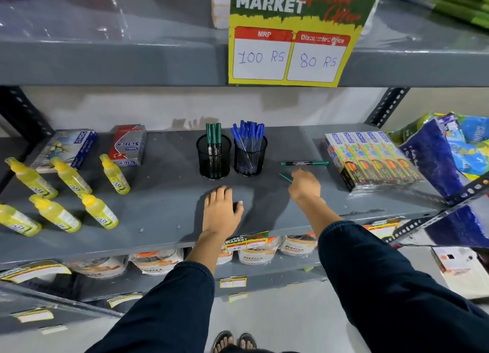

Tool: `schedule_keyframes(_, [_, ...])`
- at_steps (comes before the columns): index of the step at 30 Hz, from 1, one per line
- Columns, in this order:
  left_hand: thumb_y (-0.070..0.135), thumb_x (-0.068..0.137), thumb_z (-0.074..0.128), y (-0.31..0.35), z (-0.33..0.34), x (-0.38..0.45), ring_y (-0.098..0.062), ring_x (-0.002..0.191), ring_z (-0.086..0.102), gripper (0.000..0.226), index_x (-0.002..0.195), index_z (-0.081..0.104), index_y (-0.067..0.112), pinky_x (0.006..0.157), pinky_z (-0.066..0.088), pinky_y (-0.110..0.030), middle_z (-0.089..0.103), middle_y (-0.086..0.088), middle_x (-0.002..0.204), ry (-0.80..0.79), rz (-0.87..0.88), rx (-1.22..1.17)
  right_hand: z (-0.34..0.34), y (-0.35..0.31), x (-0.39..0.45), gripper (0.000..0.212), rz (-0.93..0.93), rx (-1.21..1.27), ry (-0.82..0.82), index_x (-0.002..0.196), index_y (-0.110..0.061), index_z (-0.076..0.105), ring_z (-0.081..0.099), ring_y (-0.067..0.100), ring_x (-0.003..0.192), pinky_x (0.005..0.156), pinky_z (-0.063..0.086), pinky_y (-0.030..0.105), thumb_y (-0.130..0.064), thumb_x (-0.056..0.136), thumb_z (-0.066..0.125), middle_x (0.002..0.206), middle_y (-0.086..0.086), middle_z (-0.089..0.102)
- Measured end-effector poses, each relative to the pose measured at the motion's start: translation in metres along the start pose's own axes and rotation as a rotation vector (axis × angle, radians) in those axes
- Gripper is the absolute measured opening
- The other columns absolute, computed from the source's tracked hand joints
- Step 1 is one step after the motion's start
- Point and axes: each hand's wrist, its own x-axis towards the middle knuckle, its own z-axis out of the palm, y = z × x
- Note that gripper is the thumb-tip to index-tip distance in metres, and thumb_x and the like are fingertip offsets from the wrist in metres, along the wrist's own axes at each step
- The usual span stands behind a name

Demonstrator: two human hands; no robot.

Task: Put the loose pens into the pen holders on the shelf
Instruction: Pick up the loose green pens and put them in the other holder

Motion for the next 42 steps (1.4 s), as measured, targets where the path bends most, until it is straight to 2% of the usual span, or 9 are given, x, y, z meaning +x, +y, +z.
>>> schedule_keyframes(10, [0.028, 0.09, 0.05, -0.009, -0.007, -0.007, -0.033, 0.117, 0.046, 0.038, 0.119, 0.05, 0.003, 0.098, 0.035, -0.044, 0.053, -0.017, 0.127, 0.018, 0.019, 0.012, 0.006, 0.001, -0.015, 0.037, -0.173, -0.044, 0.021, 0.124, -0.009, 0.057, 0.058, 0.039, 0.107, 0.086, 0.051, 0.04, 0.003, 0.09, 0.049, 0.12, 0.019, 0.063])
schedule_keyframes(13, [0.027, 0.089, 0.051, -0.015, -0.011, -0.009, -0.034, 0.114, 0.049, 0.037, 0.116, 0.052, 0.002, 0.096, 0.038, -0.044, 0.056, -0.018, 0.123, 0.04, -0.015, 0.025, -0.007, -0.015, -0.02, 0.038, -0.24, 0.139, 0.062, 0.121, -0.011, 0.058, 0.061, 0.04, 0.1, 0.079, 0.052, 0.04, 0.001, 0.087, 0.048, 0.11, 0.021, 0.068])
schedule_keyframes(17, [0.027, 0.087, 0.054, -0.024, -0.015, -0.008, -0.037, 0.107, 0.052, 0.035, 0.11, 0.056, 0.001, 0.093, 0.04, -0.046, 0.059, -0.02, 0.115, 0.056, -0.085, 0.053, -0.042, -0.058, -0.021, 0.05, -0.359, 0.53, 0.092, 0.136, -0.016, 0.047, 0.064, 0.033, 0.091, 0.085, 0.05, 0.035, -0.003, 0.088, 0.053, 0.1, 0.017, 0.069])
schedule_keyframes(20, [0.024, 0.087, 0.054, -0.032, -0.018, -0.008, -0.038, 0.102, 0.053, 0.031, 0.107, 0.056, 0.001, 0.09, 0.041, -0.046, 0.06, -0.022, 0.109, 0.075, -0.11, 0.03, -0.063, -0.09, -0.017, 0.062, -0.447, 0.762, 0.208, 0.143, -0.02, 0.033, 0.056, 0.023, 0.068, 0.071, 0.05, 0.03, 0.002, 0.089, 0.052, 0.08, 0.007, 0.056])
schedule_keyframes(23, [0.023, 0.086, 0.051, -0.034, -0.017, -0.009, -0.039, 0.101, 0.055, 0.032, 0.108, 0.055, 0.0, 0.089, 0.042, -0.047, 0.061, -0.022, 0.11, 0.086, -0.095, 0.016, -0.069, -0.117, -0.01, 0.058, -0.522, 0.918, 0.352, 0.143, -0.014, 0.034, 0.055, 0.008, 0.062, 0.058, 0.048, 0.007, 0.005, 0.09, 0.05, 0.091, 0.004, 0.054])
schedule_keyframes(25, [0.021, 0.084, 0.057, -0.034, -0.016, -0.009, -0.039, 0.098, 0.056, 0.032, 0.107, 0.056, -0.001, 0.087, 0.043, -0.048, 0.062, -0.023, 0.108, 0.094, -0.115, 0.002, -0.065, -0.134, -0.005, 0.053, -0.535, 0.925, 0.407, 0.14, -0.01, 0.037, 0.057, 0.015, 0.067, 0.056, 0.046, 0.002, 0.006, 0.091, 0.05, 0.097, 0.008, 0.054])
schedule_keyframes(31, [0.019, 0.08, 0.063, -0.034, -0.016, -0.007, -0.04, 0.094, 0.057, 0.031, 0.103, 0.058, 0.0, 0.085, 0.044, -0.047, 0.063, -0.023, 0.105, 0.087, -0.13, -0.011, -0.036, -0.162, -0.002, 0.052, -0.581, 0.646, 0.379, 0.141, -0.013, 0.036, 0.06, 0.03, 0.077, 0.072, 0.053, 0.042, 0.004, 0.093, 0.044, 0.12, 0.02, 0.055])
schedule_keyframes(38, [0.024, 0.074, 0.058, -0.035, -0.015, -0.006, -0.037, 0.082, 0.061, 0.032, 0.096, 0.06, 0.0, 0.076, 0.05, -0.045, 0.066, -0.02, 0.096, 0.086, -0.118, 0.021, -0.016, -0.17, 0.007, 0.054, -0.562, 0.371, 0.284, 0.145, -0.012, 0.028, 0.064, 0.038, 0.094, 0.078, 0.054, 0.041, 0.001, 0.095, 0.045, 0.124, 0.024, 0.053])
schedule_keyframes(42, [0.019, 0.076, 0.065, -0.037, -0.012, -0.005, -0.04, 0.088, 0.059, 0.032, 0.1, 0.059, -0.001, 0.081, 0.047, -0.048, 0.065, -0.022, 0.1, 0.116, -0.103, 0.005, -0.019, -0.166, 0.01, 0.051, -0.562, 0.367, 0.309, 0.143, -0.008, 0.033, 0.064, 0.04, 0.083, 0.074, 0.055, 0.043, 0.003, 0.094, 0.044, 0.129, 0.023, 0.045])
